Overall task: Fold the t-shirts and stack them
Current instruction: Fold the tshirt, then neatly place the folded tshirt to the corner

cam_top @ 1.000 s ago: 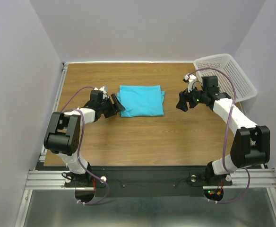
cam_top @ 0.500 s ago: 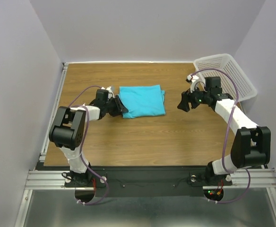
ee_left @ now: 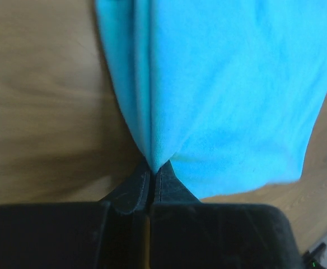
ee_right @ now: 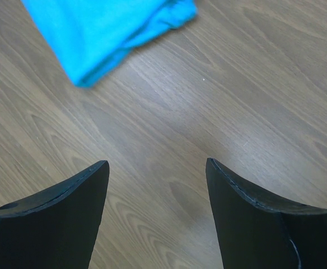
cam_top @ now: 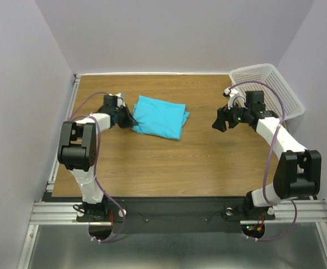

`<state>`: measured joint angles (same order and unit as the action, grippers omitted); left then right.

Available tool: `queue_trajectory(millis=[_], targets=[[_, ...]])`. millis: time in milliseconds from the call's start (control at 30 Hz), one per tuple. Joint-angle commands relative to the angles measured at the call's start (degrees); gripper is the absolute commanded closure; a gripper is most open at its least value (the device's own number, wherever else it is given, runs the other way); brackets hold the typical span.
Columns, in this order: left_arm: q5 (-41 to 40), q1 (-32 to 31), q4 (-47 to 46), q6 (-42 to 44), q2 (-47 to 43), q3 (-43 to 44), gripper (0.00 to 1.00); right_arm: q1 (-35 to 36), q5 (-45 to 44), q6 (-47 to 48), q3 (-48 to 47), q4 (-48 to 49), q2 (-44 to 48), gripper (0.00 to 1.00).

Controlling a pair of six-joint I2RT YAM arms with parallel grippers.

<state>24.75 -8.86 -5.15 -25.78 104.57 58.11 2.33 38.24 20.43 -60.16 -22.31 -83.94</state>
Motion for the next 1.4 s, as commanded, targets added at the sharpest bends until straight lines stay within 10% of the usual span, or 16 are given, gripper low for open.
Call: queue_trajectory(millis=[0,667,1000,1367], targets=[[-5.4,7.7,10.1,8.7,1.6,8.5,1.00,-0.7,0.5,0.8,0.3,2.0,1.8,0.25],[-18.6,31.6,19.1,16.2,7.5,20.6,1.00,-0.8,1.0,1.2,0.5,1.8,1.8,0.25],[-20.2,29.3,18.5,15.9,-4.1,20.5,0.40,-0.8,1.7,1.3,0.8,1.8,2.0,0.25],[-26.8,24.6,15.5,17.7,-26.1,9.8,0.33,-0.8,1.3,1.9,0.9,1.8,2.6,0.25]])
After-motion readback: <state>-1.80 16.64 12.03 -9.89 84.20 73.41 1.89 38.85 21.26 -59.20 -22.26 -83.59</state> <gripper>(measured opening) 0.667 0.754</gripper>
